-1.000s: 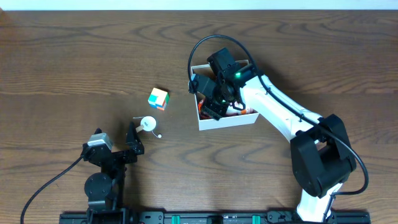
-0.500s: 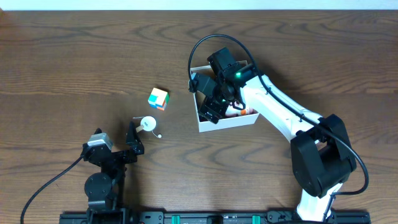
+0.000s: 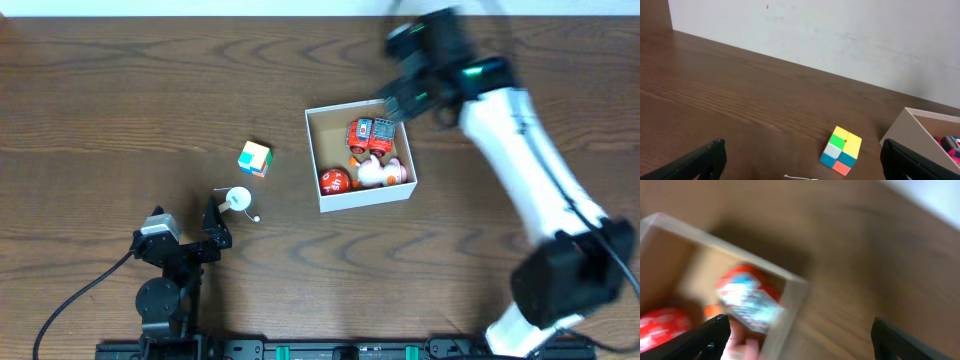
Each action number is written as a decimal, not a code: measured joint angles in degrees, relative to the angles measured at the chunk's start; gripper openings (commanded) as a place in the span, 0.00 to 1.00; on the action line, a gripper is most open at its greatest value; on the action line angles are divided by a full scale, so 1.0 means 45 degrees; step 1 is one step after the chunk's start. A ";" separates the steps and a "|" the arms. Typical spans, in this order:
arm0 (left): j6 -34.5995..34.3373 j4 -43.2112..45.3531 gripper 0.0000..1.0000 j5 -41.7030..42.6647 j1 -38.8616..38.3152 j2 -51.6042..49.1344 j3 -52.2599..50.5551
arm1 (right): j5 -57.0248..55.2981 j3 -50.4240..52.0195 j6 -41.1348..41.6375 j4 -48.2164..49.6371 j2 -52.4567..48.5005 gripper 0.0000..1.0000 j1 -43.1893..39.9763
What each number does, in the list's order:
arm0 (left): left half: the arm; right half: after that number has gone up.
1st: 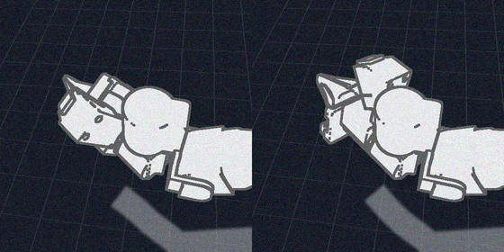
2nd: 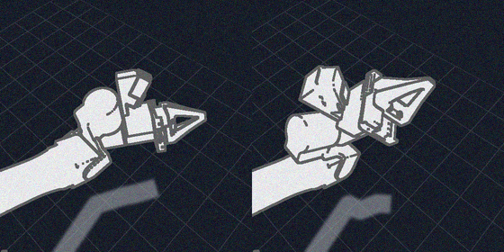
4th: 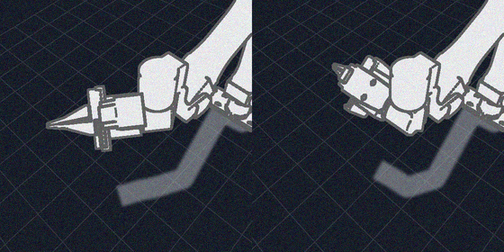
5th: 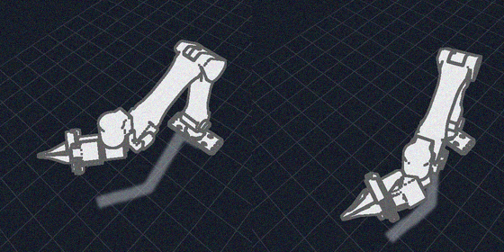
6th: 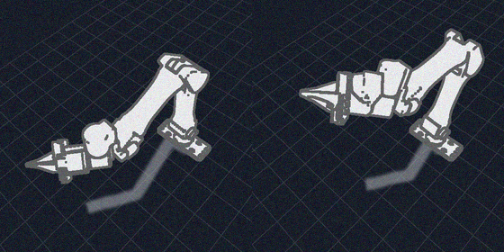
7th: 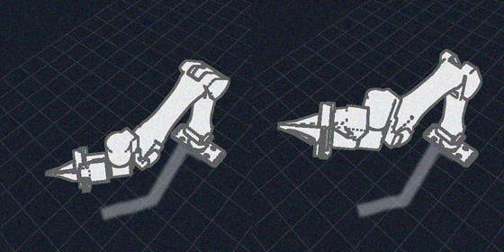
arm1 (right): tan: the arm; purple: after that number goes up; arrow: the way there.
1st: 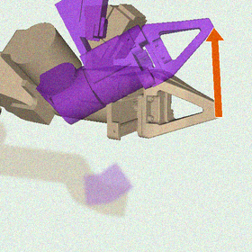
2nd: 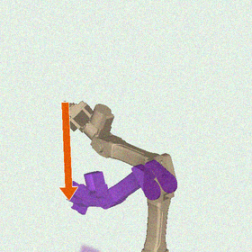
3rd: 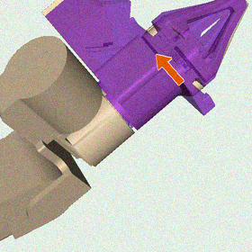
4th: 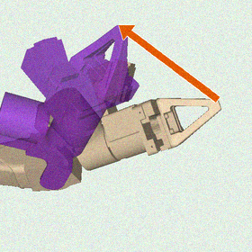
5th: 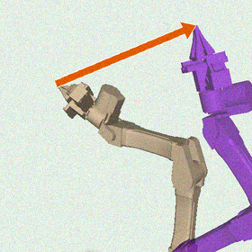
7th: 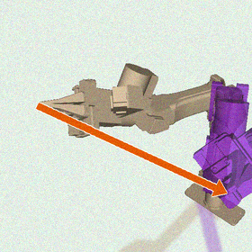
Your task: Pack container
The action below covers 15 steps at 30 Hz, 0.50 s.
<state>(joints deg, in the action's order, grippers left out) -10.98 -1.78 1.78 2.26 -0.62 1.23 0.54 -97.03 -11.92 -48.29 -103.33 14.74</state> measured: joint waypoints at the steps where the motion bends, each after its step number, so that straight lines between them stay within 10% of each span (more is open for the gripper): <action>1: 0.0000 0.0000 0.98 0.0000 0.0000 0.0000 0.0000 | -0.0204 -0.0034 0.0194 -0.0039 0.0262 0.93 -0.0403; 15: 0.0000 0.0000 0.98 0.0000 0.0000 0.0000 0.0000 | -0.0996 -0.0151 0.0942 -0.0612 0.0976 0.99 -0.3594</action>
<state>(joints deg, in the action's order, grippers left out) -10.98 -1.78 1.78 2.26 -0.62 1.23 -3.95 -97.71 -7.68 -51.05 -98.94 -1.43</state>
